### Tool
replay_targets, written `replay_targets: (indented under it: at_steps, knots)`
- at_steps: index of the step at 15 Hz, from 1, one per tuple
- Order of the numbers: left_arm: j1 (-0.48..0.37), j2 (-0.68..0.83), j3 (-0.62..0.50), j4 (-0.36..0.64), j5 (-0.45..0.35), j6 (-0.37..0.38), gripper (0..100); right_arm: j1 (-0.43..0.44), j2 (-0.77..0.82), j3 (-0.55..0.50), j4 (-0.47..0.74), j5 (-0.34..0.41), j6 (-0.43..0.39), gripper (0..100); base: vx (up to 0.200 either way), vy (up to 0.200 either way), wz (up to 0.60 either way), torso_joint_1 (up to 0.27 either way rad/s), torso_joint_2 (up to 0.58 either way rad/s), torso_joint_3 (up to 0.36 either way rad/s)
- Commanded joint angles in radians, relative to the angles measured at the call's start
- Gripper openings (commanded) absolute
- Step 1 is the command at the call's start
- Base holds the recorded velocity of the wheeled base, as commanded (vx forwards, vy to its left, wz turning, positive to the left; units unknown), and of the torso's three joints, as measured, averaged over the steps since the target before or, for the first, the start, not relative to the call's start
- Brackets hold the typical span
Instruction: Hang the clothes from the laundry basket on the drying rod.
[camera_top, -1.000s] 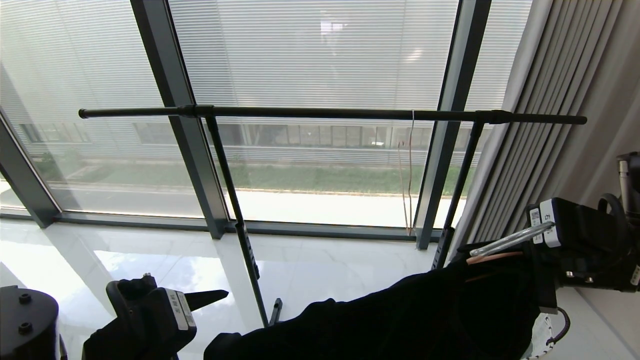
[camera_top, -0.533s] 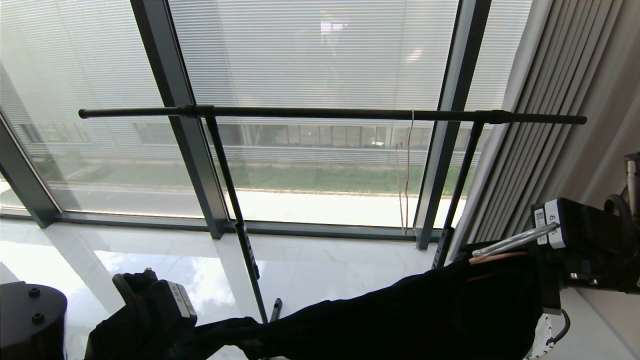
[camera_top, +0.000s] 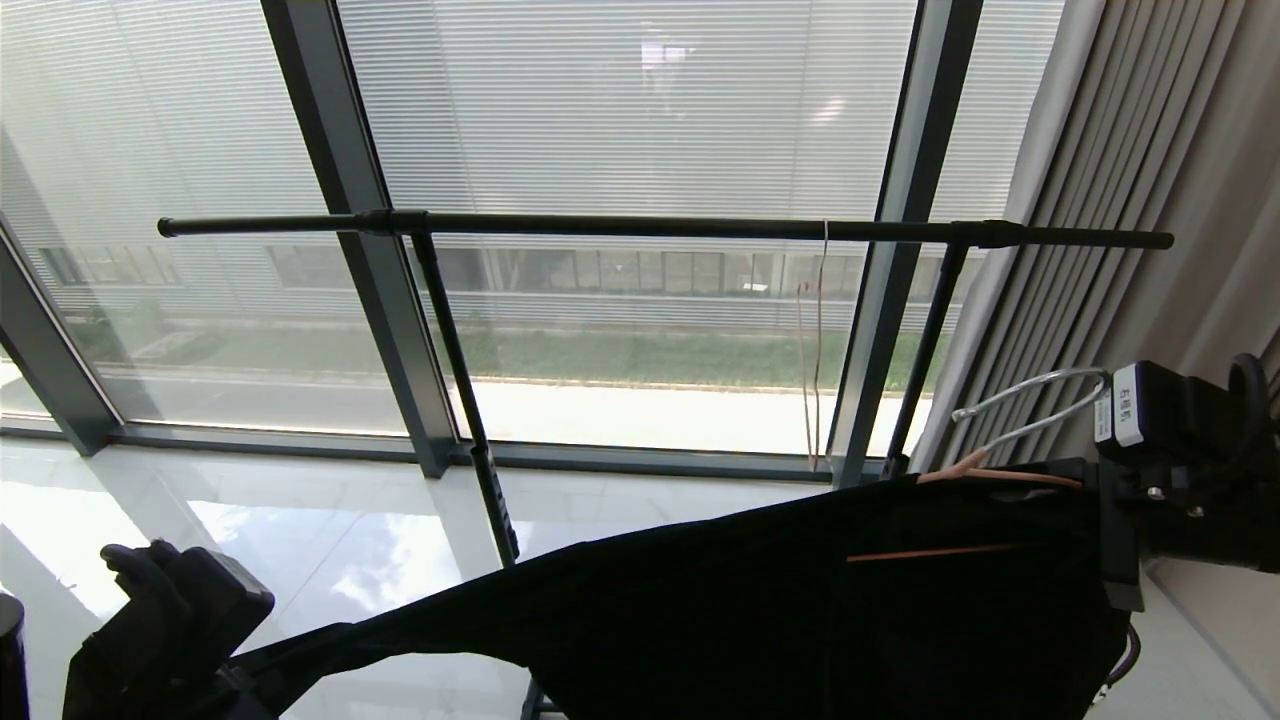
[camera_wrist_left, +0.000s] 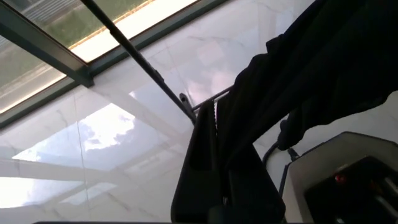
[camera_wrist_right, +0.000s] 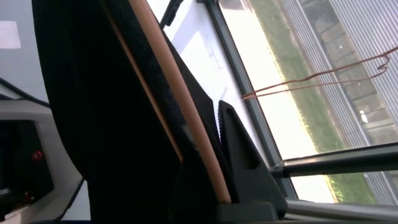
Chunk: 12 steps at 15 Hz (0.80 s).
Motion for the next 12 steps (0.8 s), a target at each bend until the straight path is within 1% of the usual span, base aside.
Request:
replay_targets:
  at_steps: [1,6,7,9,12]
  knots:
    - [0.008,-0.022,0.003,0.001,0.001,0.001,0,-0.002,-0.012,0.001,0.000,-0.002,0.002,0,0.000,0.000,0.00,0.000,0.00,0.000]
    - [0.005,-0.022,-0.069,0.001,0.001,0.002,0,0.012,-0.017,-0.001,0.001,-0.004,0.002,0,0.000,0.000,0.00,0.000,0.00,0.000]
    - [0.005,-0.022,-0.071,-0.001,0.001,0.002,100,0.012,-0.019,-0.001,0.001,-0.011,0.002,0,0.000,0.000,0.00,0.000,0.00,0.000]
    - [0.004,-0.023,-0.071,0.001,-0.002,0.002,100,0.012,-0.026,-0.001,0.003,-0.030,0.004,0,0.000,0.000,0.00,0.000,0.00,0.000]
    - [0.004,-0.026,-0.075,0.001,-0.003,-0.002,100,0.012,-0.034,0.002,0.007,-0.031,0.016,0,0.000,0.000,0.00,0.000,0.00,0.000]
